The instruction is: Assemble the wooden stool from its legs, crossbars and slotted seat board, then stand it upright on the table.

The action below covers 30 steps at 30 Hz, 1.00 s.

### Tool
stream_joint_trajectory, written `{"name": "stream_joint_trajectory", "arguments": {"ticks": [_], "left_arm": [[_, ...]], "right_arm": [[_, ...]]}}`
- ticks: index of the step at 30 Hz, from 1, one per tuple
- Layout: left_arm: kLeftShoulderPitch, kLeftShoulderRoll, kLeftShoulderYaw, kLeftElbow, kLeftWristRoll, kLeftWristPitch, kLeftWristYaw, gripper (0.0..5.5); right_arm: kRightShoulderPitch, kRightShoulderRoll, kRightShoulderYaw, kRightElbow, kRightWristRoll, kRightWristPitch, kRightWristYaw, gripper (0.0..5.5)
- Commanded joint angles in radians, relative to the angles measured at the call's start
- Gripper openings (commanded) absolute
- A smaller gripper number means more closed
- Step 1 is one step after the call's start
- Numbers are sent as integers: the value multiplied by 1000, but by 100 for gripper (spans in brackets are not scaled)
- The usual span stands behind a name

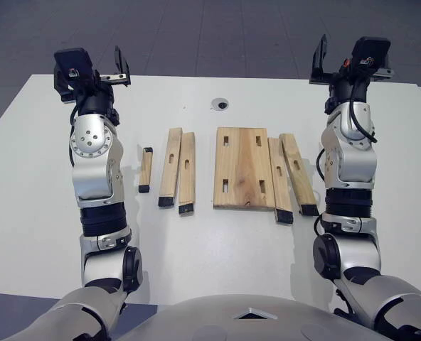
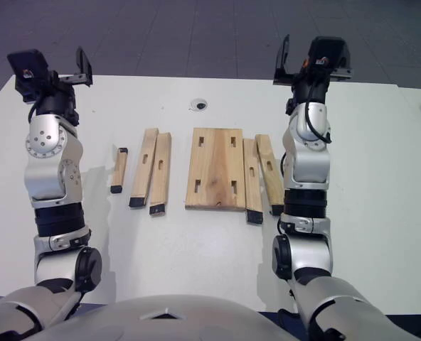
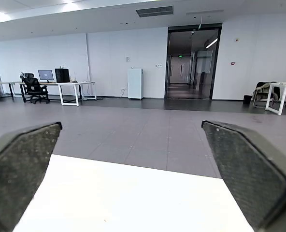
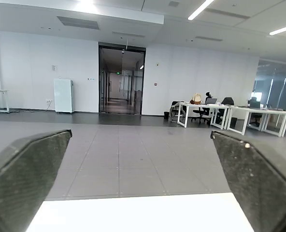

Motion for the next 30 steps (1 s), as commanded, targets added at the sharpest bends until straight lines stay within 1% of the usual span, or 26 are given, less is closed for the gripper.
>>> {"name": "stream_joint_trajectory", "arguments": {"ticks": [1, 3, 8, 14, 16, 19, 23, 27, 30], "left_arm": [[-5, 18, -15, 25, 38, -46, 13, 540], [-4, 17, -17, 30, 44, -59, 16, 540], [6, 18, -29, 15, 19, 68, -14, 540], [-14, -13, 26, -19, -66, 196, -5, 540], [-13, -7, 20, -22, -62, 224, -3, 540], [3, -8, 14, -41, -62, 266, -2, 540], [19, -11, -3, -78, -61, 301, -13, 540], [35, -11, -23, -119, -59, 333, -25, 540], [46, -13, -22, -146, -61, 351, -24, 540]], "right_arm": [[-5, -22, 9, 21, -29, 33, -8, 535], [-5, -21, 9, 25, -30, 42, -9, 535], [2, -33, -11, 23, -27, 73, -15, 535], [2, -41, -4, 26, -30, 125, -2, 535], [15, -78, -4, 54, -41, 204, 21, 535], [73, -156, 22, 109, -56, 310, 115, 535], [174, -207, 12, 45, -14, 409, 229, 535], [260, -248, -61, -3, 37, 536, 280, 535], [305, -255, -110, -29, 90, 630, 313, 535]]}}
